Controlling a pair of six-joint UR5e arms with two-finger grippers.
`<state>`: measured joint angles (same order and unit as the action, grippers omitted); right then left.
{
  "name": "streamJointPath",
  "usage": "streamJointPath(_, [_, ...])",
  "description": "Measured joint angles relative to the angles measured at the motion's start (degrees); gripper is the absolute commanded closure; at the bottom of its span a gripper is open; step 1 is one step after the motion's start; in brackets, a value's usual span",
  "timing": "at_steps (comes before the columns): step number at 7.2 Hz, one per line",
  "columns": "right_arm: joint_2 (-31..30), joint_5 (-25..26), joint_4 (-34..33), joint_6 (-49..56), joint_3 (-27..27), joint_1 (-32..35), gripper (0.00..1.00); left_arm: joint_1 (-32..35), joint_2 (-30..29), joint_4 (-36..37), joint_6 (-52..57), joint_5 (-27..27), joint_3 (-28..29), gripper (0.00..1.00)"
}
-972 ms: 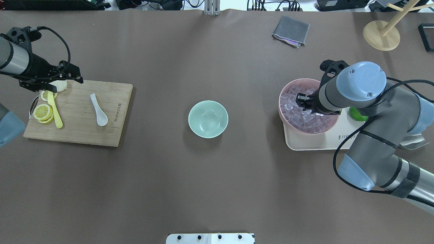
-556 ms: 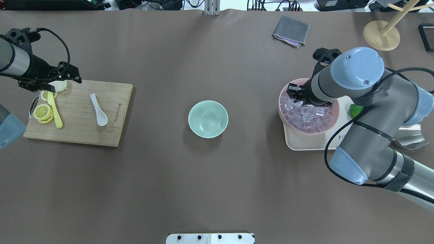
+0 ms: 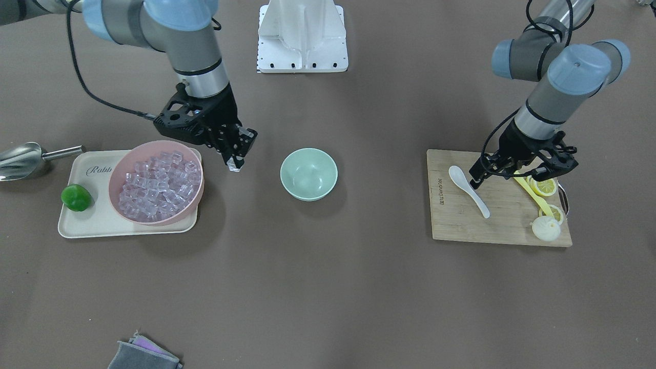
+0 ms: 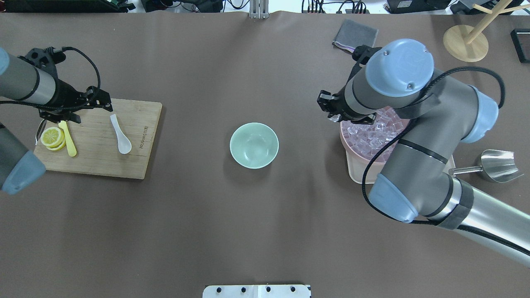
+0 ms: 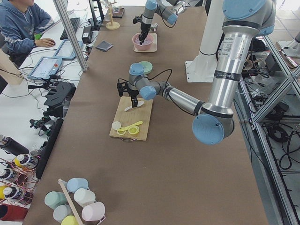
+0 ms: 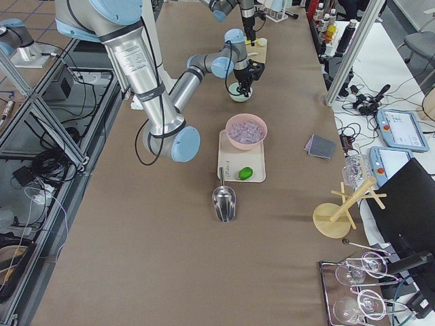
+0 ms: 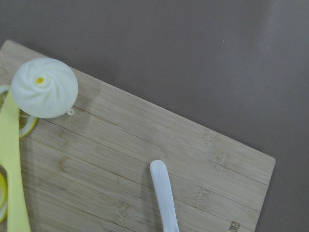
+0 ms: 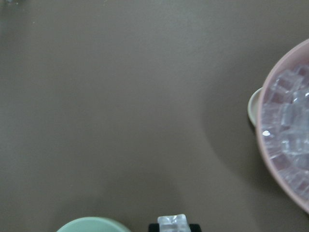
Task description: Put spoon and ice into bowl
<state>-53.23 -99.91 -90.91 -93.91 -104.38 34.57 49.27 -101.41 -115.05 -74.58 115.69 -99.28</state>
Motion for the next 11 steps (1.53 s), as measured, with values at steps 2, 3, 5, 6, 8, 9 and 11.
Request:
streamJointPath(2, [4.8, 3.9, 5.2, -5.9, 7.0, -3.9, 1.00, -3.0, 0.2, 0.0, -0.8, -2.4, 0.0, 0.06])
streamJointPath(3, [6.4, 5.4, 7.2, -7.4, 10.0, -5.3, 1.00, -4.2, 0.3, 0.0, -1.2, -3.5, 0.3, 0.08])
streamJointPath(5, [8.3, 6.9, 8.7, -8.5, 13.4, -7.1, 1.00, -5.6, 0.6, 0.0, -1.4, -4.5, 0.9, 0.14])
streamJointPath(6, [8.6, 7.1, 9.2, -8.6, 13.8, -7.5, 1.00, -5.9, 0.5, 0.0, -1.4, -4.9, 1.3, 0.15])
streamJointPath(8, [8.9, 7.3, 10.1, -8.7, 14.1, -7.6, 0.11, -6.1, -1.0, -0.1, -0.7, -5.1, 4.2, 0.33])
streamJointPath(9, [9.1, 7.3, 10.3, -9.0, 14.2, -7.6, 0.00, -6.2, -1.6, -0.2, -0.4, -5.1, 5.3, 0.69])
streamJointPath(11, [9.6, 7.2, 11.2, -9.7, 14.4, -7.5, 0.00, -6.0, -2.2, 0.0, 0.0, -4.8, 5.8, 1.00])
